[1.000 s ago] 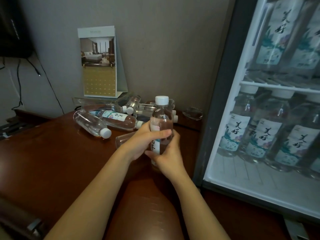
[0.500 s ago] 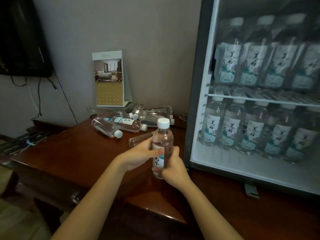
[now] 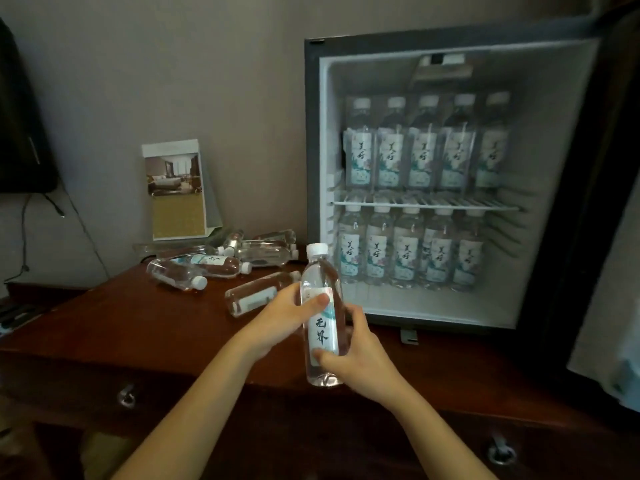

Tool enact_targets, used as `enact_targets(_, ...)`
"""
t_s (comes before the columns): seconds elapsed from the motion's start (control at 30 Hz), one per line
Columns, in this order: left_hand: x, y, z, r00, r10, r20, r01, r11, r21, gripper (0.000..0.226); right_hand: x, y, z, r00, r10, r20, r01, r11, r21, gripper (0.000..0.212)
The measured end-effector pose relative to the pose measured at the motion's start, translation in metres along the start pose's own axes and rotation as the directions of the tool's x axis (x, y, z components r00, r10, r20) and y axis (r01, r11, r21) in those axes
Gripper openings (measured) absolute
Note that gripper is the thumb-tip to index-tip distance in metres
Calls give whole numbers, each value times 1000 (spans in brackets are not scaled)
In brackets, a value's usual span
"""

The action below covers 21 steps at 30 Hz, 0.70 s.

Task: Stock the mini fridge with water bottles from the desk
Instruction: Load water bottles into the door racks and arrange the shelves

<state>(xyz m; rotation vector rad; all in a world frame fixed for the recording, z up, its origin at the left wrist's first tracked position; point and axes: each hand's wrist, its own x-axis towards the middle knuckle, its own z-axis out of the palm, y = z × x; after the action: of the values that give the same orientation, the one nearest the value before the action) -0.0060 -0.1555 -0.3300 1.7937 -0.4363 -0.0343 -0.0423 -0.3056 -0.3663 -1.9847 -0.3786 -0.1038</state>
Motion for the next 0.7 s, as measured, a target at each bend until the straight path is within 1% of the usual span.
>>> enact_targets(0.17,11,51,58,991,106,83,-104,994,-35,17,-35,-15,-62,990,9,-140,-7,1000,15,69)
enact_targets(0.27,14,82,97,975,176,139,-164,982,-91,19,-63,-22,-102,971,6,-240,-12,1000,-25,72)
enact_targets(0.3,15,92,110,967,209,145,-194,975,-111,27,-73,-25,-116,962,-1,-274,-12,999,-46,73)
enact_targets(0.4,15,126,151,936,311,166,-278,940,-196,61,-106,-38,-156,923,-45,-382,10,996,-91,69)
enact_targets(0.43,15,139,165,922,347,173,-309,927,-213,66,-116,-43,-168,906,-59,-420,20,995,-97,64)
enact_targets(0.5,13,165,194,891,422,169,-376,893,-247,64,-137,-54,-193,864,-96,-495,61,994,-87,57)
enact_targets(0.57,11,193,221,857,492,152,-439,852,-283,63,-156,-66,-217,803,-140,-579,87,989,-117,58)
enact_targets(0.6,9,207,234,833,528,165,-470,833,-293,65,-167,-72,-229,763,-166,-625,73,982,-172,60)
enact_targets(0.67,4,235,257,771,590,241,-526,802,-282,66,-187,-84,-254,685,-211,-698,33,965,-260,67)
enact_targets(0.7,2,249,267,734,614,291,-557,789,-259,61,-197,-89,-267,651,-226,-725,23,960,-278,68)
